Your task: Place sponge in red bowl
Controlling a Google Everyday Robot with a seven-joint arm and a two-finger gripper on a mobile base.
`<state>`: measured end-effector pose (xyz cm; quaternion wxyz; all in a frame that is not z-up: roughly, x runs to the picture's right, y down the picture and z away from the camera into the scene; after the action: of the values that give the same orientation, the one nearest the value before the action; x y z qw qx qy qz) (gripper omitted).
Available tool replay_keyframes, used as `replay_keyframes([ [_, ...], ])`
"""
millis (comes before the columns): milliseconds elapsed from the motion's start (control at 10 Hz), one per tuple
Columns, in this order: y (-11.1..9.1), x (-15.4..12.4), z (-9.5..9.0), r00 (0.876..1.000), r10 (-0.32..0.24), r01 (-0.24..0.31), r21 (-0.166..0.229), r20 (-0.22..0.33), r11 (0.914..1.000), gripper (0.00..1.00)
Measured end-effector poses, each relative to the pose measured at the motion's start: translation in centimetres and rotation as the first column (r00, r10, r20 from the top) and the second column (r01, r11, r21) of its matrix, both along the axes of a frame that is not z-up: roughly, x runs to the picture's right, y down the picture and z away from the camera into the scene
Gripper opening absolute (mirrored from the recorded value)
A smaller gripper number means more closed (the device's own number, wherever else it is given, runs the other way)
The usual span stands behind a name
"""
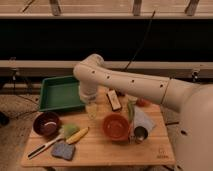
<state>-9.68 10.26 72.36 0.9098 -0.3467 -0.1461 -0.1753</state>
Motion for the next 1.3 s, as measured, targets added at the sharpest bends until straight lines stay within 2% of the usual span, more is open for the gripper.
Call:
replay_keyframes([
  [200, 0.1, -3.1, -0.1, 1.000, 0.018, -0.019, -0.022, -0.017, 0.9996, 0.77],
  [500, 0.8, -5.4, -0.1, 0.996, 0.068, -0.072, -0.058, -0.058, 0.9958, 0.77],
  [800, 1.9, -7.8, -0.3, 0.987, 0.140, -0.147, -0.090, -0.075, 0.9850, 0.77],
  [1100, 3.4, -9.4, -0.7, 0.973, 0.205, -0.216, -0.108, -0.103, 0.9704, 0.77],
  [1300, 3.8, -9.9, -0.7, 0.972, 0.210, -0.222, -0.112, -0.104, 0.9687, 0.77],
])
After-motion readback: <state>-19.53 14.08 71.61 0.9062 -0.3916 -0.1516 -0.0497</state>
